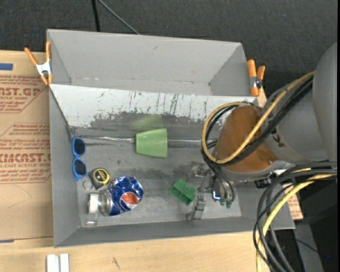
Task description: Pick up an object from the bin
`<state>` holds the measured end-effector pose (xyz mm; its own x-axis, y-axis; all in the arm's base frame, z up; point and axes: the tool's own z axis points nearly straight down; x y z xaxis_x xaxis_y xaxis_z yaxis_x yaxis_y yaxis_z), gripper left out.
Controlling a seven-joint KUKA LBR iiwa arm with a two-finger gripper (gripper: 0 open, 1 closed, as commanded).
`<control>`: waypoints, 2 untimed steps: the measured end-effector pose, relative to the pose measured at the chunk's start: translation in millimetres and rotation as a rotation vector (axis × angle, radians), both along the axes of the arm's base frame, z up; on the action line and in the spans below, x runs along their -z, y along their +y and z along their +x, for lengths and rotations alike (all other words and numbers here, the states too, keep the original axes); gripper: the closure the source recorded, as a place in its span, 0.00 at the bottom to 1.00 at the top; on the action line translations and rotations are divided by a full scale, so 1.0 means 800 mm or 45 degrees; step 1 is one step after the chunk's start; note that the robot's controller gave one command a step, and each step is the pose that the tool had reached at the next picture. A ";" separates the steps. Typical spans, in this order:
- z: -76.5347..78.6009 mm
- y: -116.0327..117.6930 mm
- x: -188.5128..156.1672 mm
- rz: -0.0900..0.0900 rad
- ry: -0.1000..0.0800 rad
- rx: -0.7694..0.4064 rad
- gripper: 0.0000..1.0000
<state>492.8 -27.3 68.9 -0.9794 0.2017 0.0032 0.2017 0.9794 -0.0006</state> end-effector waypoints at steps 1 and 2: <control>0.001 0.004 0.000 0.000 -0.002 -0.006 1.00; 0.001 0.004 0.000 0.000 -0.002 -0.006 0.00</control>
Offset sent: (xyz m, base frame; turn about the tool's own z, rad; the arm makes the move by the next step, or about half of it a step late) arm 0.0000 0.0000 0.0000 0.0000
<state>493.8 -24.1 69.2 -0.9804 0.1969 0.0014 0.1969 0.9804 0.0001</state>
